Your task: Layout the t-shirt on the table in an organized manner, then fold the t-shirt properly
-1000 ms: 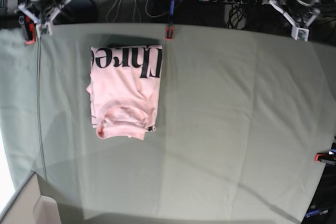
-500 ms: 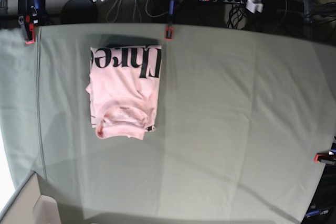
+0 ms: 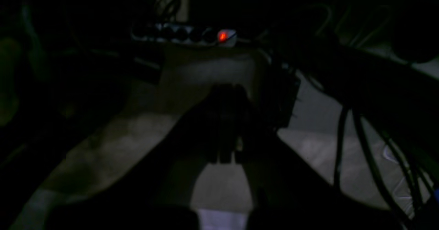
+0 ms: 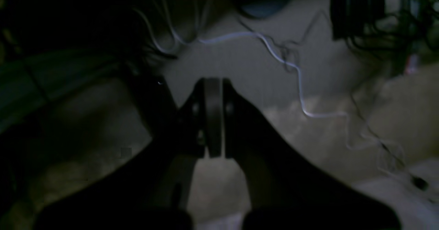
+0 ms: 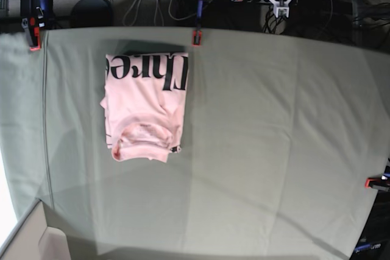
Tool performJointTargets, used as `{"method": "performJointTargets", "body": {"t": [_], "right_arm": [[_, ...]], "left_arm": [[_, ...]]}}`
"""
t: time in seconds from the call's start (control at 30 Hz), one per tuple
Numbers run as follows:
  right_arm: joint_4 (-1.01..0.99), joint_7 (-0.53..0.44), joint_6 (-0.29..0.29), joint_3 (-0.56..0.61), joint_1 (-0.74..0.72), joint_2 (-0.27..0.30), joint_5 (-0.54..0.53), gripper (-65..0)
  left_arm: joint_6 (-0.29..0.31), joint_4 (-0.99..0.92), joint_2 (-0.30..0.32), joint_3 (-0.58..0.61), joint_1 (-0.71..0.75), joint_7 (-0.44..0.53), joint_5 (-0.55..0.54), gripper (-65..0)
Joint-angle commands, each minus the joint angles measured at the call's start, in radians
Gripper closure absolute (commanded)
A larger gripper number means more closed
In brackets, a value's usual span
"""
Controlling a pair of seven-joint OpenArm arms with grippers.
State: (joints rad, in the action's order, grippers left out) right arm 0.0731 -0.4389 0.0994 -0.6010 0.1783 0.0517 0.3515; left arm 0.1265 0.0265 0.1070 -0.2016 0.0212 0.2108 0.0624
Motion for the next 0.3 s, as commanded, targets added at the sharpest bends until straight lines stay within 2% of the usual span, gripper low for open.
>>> {"method": "performJointTargets", "body": {"t": [0.0, 0.17, 0.27], "right_arm": [[0.001, 0.001, 0.027, 0.008, 0.005, 0.007, -0.007, 0.0], [0.001, 0.033, 0.029, 0.109, 0.003, 0.004, -0.007, 0.0], [0.001, 0.042, 0.029, 0.125, 0.002, -0.011, -0.01, 0.0]], "left_arm": [[-0.004, 0.005, 0.006, 0.0, -0.004, 0.014, 0.004, 0.0], [-0.004, 0.003, 0.003, -0.002, -0.007, 0.014, 0.006, 0.0], [-0.004, 0.003, 0.003, -0.002, -0.007, 0.012, 0.006, 0.0]]}}
